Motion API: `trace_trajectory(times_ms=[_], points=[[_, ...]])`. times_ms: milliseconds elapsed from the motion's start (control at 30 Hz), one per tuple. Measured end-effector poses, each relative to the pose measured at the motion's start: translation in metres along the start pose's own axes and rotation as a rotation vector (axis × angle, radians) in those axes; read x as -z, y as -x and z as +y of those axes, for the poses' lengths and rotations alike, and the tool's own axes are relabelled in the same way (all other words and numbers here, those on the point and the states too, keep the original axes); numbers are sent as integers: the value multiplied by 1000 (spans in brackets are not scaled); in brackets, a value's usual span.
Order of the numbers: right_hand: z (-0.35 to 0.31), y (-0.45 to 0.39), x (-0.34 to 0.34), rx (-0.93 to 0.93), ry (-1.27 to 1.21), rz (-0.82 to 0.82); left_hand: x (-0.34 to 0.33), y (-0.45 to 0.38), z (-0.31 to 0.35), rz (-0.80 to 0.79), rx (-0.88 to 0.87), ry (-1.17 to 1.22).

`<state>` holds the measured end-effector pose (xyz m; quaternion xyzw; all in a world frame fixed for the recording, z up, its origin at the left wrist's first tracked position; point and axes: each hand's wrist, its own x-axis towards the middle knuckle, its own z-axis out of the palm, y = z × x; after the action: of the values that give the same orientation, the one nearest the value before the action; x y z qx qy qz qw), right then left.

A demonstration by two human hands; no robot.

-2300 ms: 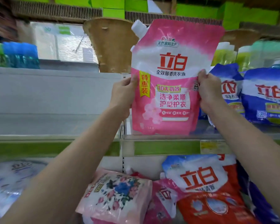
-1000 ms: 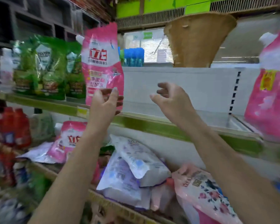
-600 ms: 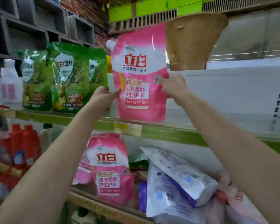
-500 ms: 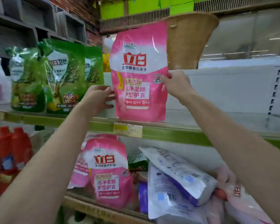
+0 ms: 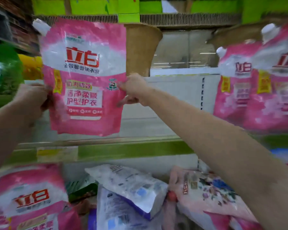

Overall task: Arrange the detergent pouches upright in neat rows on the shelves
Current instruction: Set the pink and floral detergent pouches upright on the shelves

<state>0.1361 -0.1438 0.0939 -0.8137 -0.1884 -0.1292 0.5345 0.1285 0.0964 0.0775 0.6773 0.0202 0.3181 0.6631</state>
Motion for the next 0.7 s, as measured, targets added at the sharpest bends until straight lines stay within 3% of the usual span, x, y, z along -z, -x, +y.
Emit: trace_trajectory(times_ms=[133,367,700], points=[[15,-10,56,-6,6,91,-54,2,19,-43,-30,-10],[41,-22,165,-148,71,306,-189,15,33,-153,69,99],[103,-42,246,-282,259,550,-305,24,13,-288,264,130]])
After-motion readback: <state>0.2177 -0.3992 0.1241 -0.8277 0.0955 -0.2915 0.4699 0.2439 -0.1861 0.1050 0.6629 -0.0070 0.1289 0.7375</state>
